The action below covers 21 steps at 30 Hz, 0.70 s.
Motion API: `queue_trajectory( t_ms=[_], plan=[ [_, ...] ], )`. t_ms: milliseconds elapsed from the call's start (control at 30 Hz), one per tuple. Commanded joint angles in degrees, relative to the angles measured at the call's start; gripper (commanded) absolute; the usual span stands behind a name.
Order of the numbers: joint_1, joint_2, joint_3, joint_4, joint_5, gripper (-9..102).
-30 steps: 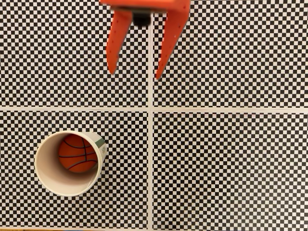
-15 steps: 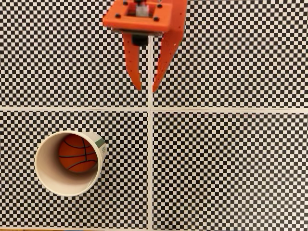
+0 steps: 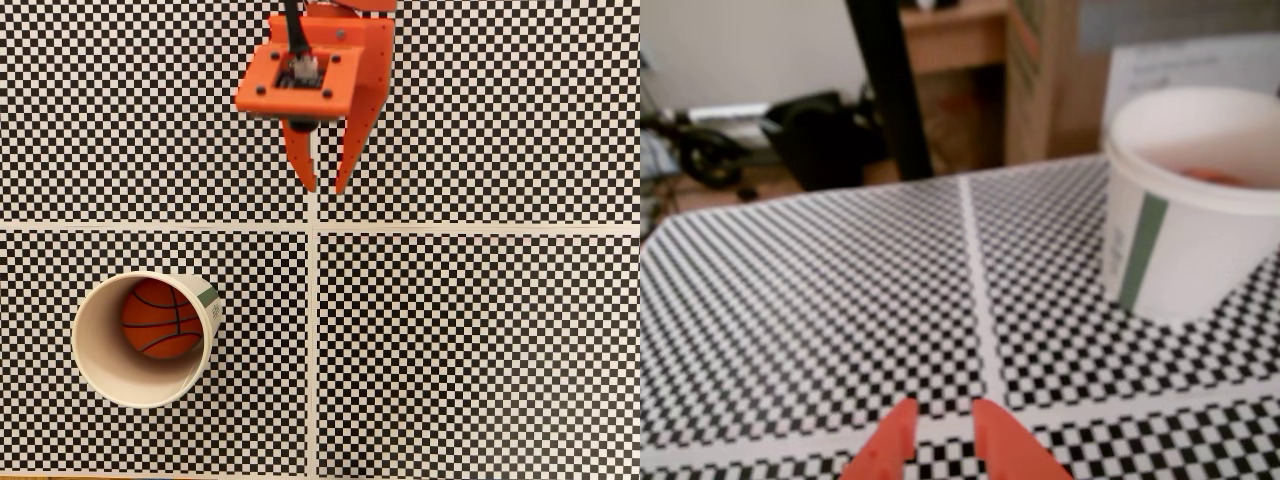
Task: Grasp basketball and place into cup.
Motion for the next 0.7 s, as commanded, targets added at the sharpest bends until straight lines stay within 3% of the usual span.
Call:
queue_trajectory(
  t_ms=[0, 233, 667],
  plan=[
    [0.09, 0.53, 2.02, 2.29, 0.53, 0],
    [1.67, 0.53, 2.02, 9.05, -2.20, 0],
    [0.97, 0.53, 2.02, 29.00, -2.37, 0]
  ],
)
